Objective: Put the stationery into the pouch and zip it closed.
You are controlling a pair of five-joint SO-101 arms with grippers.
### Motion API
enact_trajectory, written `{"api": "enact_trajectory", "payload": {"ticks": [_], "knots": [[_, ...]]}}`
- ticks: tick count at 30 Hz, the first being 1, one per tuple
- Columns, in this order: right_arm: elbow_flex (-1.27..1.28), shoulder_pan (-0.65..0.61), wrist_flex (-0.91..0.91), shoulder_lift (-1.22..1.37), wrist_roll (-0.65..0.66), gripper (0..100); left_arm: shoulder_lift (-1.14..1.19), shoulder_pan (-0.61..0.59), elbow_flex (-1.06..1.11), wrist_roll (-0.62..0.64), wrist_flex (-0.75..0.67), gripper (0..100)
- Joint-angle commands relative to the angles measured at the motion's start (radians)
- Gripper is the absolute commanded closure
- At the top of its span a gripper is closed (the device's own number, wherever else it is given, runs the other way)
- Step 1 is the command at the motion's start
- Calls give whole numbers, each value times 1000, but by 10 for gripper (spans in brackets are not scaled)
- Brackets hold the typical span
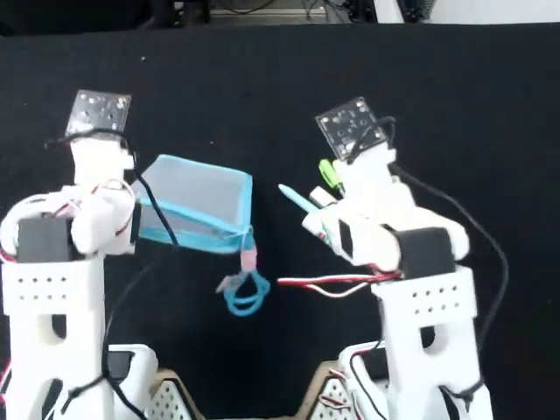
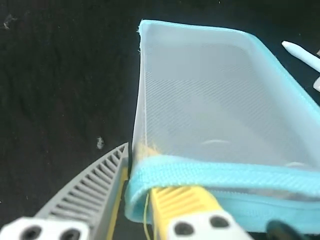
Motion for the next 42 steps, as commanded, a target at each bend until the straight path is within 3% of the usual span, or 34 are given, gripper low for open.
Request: {"api": "enact_trajectory", "payload": {"ticks": [1, 9, 17, 30, 42], "knots": [[68, 15, -110, 8, -6, 812, -78, -4, 99, -34, -75, 970], [65, 52, -226, 225, 6, 812, -183, -5, 208, -26, -104, 970], [-30, 46, -230, 536, 273, 859, -252, -5, 352, 35, -178, 970], [-177, -80, -287, 855, 292, 850, -259, -5, 397, 35, -186, 970], [-180, 40, -350, 981, 381, 866, -259, -5, 398, 35, -183, 970]]}}
